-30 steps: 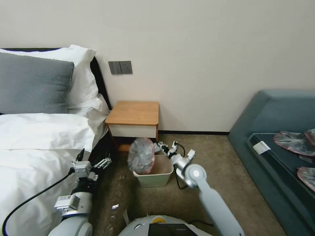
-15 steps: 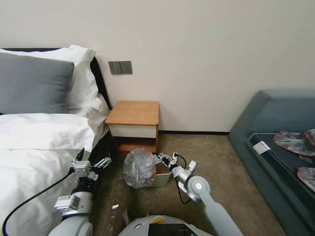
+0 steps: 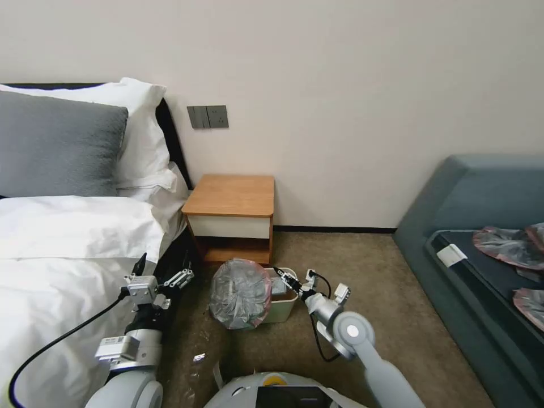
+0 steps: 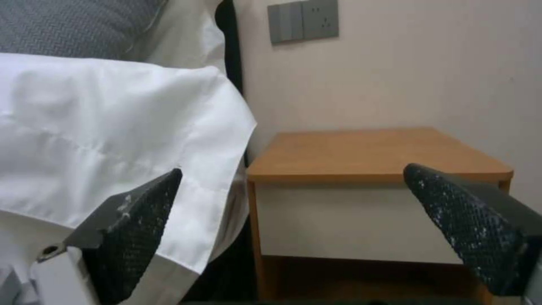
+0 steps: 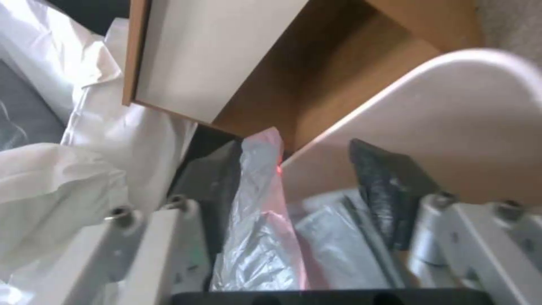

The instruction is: Pick up the garbage bag from the table and place it over the trash can.

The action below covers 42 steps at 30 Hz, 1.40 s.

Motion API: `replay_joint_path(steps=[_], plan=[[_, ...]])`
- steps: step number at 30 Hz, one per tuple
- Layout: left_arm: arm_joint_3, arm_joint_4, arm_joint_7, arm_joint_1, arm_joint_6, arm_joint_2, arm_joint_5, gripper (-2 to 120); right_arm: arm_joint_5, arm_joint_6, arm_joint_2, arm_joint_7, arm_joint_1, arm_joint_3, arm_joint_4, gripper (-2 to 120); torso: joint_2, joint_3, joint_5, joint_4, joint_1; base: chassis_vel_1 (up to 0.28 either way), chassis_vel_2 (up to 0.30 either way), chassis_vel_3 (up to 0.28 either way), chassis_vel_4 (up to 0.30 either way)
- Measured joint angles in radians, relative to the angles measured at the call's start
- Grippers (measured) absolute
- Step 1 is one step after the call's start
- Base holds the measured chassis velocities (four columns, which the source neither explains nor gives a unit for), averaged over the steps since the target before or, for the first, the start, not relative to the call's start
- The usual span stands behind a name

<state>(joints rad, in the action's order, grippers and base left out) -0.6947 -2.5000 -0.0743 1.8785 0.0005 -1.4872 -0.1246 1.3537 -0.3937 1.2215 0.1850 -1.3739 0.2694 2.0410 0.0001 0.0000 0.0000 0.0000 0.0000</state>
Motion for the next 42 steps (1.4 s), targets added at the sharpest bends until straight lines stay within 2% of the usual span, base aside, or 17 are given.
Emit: replay_joint_path(steps=[2, 5, 6, 10, 13, 18, 25, 33, 36, 40, 42], plan=[[0.002, 0.0, 0.0, -0.003, -0.001, 0.001, 0.0, 100, -0.003, 0.002, -0.004, 0.003, -0.007, 0.007, 0.011, 61, 0.0, 0.0, 0.0, 0.0, 0.0, 0.0, 0.0, 0.0, 0.0], [0.007, 0.0, 0.0, -0.011, -0.001, 0.007, -0.001, 100, -0.012, 0.013, -0.014, 0.011, -0.027, 0.032, 0.04, 76, 0.0, 0.0, 0.0, 0.0, 0.0, 0.0, 0.0, 0.0, 0.0], [0.007, 0.0, 0.0, -0.011, -0.001, 0.007, -0.001, 100, -0.012, 0.013, -0.014, 0.011, -0.027, 0.032, 0.04, 76, 0.0, 0.0, 0.0, 0.0, 0.0, 0.0, 0.0, 0.0, 0.0], [0.014, 0.0, 0.001, -0.019, -0.001, 0.024, -0.005, 100, -0.015, 0.021, -0.016, 0.03, -0.044, 0.083, 0.084, 95, 0.0, 0.0, 0.0, 0.0, 0.0, 0.0, 0.0, 0.0, 0.0], [0.02, 0.0, 0.001, -0.02, -0.001, 0.033, -0.008, 100, -0.013, 0.025, -0.014, 0.041, -0.052, 0.112, 0.105, 99, 0.0, 0.0, 0.0, 0.0, 0.0, 0.0, 0.0, 0.0, 0.0], [0.041, 0.0, 0.002, -0.024, 0.01, 0.075, -0.021, 100, 0.002, 0.027, -0.013, 0.073, -0.083, 0.189, 0.177, 100, 0.0, 0.0, -0.0001, 0.0, 0.0, 0.0, 0.0, 0.0, 0.0], [0.09, 0.019, -0.009, -0.041, 0.029, 0.144, -0.029, 100, -0.01, 0.04, -0.008, 0.105, -0.11, 0.227, 0.247, 100, 0.0, 0.0, -0.0001, 0.0, 0.0, 0.0, 0.0, 0.0, 0.0], [0.208, 0.091, -0.081, -0.09, 0.098, 0.18, -0.041, 97, -0.058, 0.063, 0.009, 0.159, -0.127, 0.243, 0.332, 100, 0.0, 0.0, -0.0002, 0.0, 0.0, 0.0, 0.0, 0.0, 0.0], [0.256, 0.121, -0.128, -0.098, 0.123, 0.189, -0.019, 89, -0.097, 0.077, 0.012, 0.184, -0.135, 0.249, 0.369, 100, 0.0, 0.0, -0.0001, 0.0002, 0.0, 0.0, 0.0, 0.0, 0.0], [0.279, 0.139, -0.149, -0.1, 0.134, 0.195, -0.001, 81, -0.13, 0.083, 0.02, 0.186, -0.148, 0.249, 0.384, 100, 0.0, 0.0, 0.0, 0.0, 0.0, 0.0, 0.0, 0.0, 0.0], [0.3, 0.159, -0.181, -0.1, 0.149, 0.196, 0.012, 70, -0.154, 0.085, 0.033, 0.185, -0.161, 0.249, 0.394, 100, 0.0, 0.0, -0.0001, 0.0, 0.0, 0.0, 0.0, 0.0, 0.0]])
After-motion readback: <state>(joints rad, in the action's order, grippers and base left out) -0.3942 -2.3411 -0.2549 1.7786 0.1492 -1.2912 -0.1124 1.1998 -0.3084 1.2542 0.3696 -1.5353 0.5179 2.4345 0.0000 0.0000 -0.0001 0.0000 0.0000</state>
